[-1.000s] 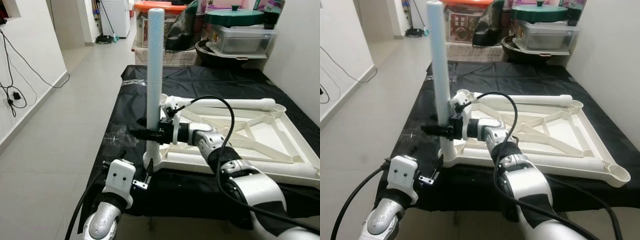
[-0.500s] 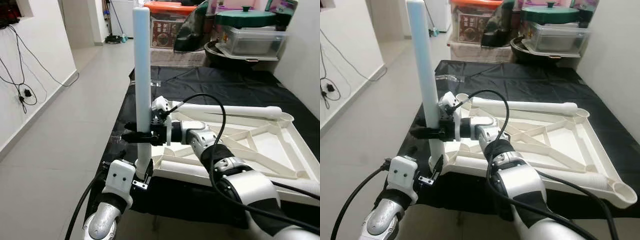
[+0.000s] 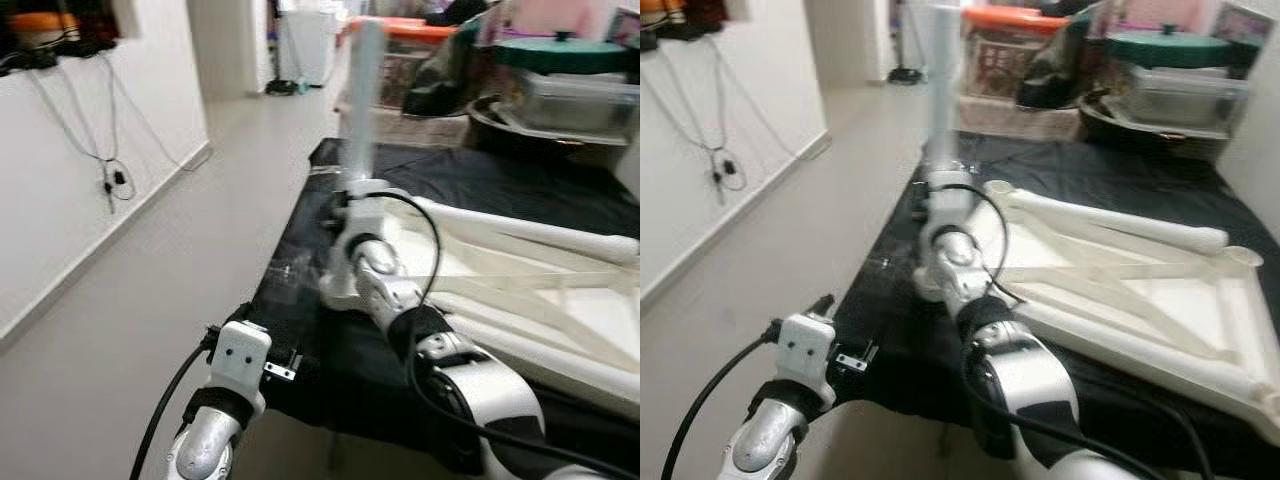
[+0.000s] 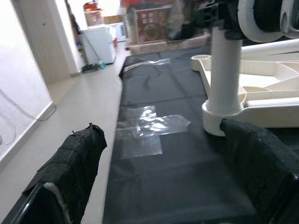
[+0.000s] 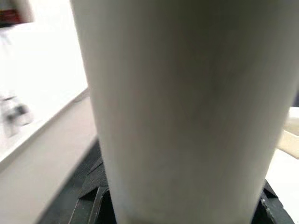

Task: Building children table

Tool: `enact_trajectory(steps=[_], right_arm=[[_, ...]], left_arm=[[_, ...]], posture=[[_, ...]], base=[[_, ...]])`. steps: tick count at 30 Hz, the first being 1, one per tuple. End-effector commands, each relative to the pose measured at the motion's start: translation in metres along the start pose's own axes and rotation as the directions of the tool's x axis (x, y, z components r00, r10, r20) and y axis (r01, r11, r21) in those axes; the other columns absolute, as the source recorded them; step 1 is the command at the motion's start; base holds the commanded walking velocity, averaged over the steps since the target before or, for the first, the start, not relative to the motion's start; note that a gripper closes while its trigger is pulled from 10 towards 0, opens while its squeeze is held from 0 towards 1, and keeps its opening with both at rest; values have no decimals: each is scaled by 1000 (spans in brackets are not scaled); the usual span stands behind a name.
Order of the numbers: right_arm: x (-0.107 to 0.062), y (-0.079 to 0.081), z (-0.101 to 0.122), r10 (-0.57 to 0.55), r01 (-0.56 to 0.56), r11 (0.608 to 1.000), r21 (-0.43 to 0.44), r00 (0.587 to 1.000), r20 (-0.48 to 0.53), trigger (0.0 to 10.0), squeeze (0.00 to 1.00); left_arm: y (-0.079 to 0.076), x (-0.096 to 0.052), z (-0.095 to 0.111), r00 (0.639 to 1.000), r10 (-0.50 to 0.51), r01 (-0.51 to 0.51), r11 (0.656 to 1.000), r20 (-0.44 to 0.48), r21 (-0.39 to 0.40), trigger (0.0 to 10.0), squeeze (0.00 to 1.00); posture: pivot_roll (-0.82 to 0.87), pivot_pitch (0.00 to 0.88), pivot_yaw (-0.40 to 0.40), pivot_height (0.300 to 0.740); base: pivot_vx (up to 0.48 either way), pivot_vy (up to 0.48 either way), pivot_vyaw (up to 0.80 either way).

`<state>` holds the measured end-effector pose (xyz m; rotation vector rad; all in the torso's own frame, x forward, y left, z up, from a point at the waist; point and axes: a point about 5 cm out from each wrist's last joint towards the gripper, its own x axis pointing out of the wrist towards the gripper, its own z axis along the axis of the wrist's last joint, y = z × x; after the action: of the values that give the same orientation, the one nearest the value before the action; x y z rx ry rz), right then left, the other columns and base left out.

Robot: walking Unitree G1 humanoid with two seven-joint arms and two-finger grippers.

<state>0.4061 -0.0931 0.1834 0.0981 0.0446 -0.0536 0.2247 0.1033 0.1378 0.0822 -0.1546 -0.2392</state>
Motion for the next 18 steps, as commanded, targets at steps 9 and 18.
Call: enact_trajectory(steps=[9, 18], right_arm=[[-12, 23, -26, -5, 17, 992, 125, 996, -94, 9412, 0], [-18, 36, -17, 93, -95, 990, 109, 995, 31, 10000, 1000]], left_arm=[[-3, 0, -2, 1000, -17, 17, 1000, -4, 0, 10000, 0], [-4, -1, -3, 1000, -21, 21, 1000, -8, -2, 10000, 0]], posture=[[27, 0, -57, 740], [24, 0, -52, 740]], base=[[0, 0, 0], [0, 0, 0]])
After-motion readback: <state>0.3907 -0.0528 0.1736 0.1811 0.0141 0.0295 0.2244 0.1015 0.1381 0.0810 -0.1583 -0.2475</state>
